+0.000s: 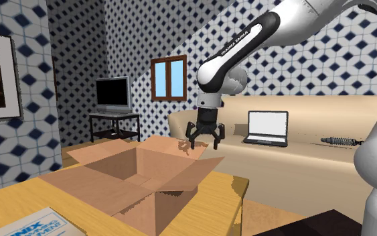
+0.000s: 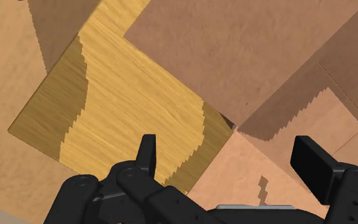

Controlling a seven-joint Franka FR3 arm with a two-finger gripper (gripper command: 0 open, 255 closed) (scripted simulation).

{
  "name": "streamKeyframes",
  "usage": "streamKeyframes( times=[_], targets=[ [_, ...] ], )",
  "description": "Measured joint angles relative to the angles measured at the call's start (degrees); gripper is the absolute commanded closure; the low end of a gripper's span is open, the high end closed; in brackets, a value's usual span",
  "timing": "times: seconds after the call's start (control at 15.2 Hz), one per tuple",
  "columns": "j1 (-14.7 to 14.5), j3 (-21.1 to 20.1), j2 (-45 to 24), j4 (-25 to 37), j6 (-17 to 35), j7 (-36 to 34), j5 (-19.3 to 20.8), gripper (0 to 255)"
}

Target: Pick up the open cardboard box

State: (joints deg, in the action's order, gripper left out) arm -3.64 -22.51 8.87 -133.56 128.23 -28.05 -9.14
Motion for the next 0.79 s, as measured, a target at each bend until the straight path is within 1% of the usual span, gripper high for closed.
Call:
streamKeyframes(
  times=[0.13, 0.26, 0.73, 0.79],
  targets=[
    [-0.36, -1.48, -4.58, 2.06, 2.09, -3.65, 1.59, 0],
    [-0.44, -1.81, -6.80, 2.83, 3.23, -5.03, 2.47, 0],
    [-0.63, -2.04, -10.75, 1.11, 8.61, -6.35, 4.18, 0],
    [-0.63, -2.03, -10.87, 0.97, 8.86, -6.35, 4.23, 255]
  ],
)
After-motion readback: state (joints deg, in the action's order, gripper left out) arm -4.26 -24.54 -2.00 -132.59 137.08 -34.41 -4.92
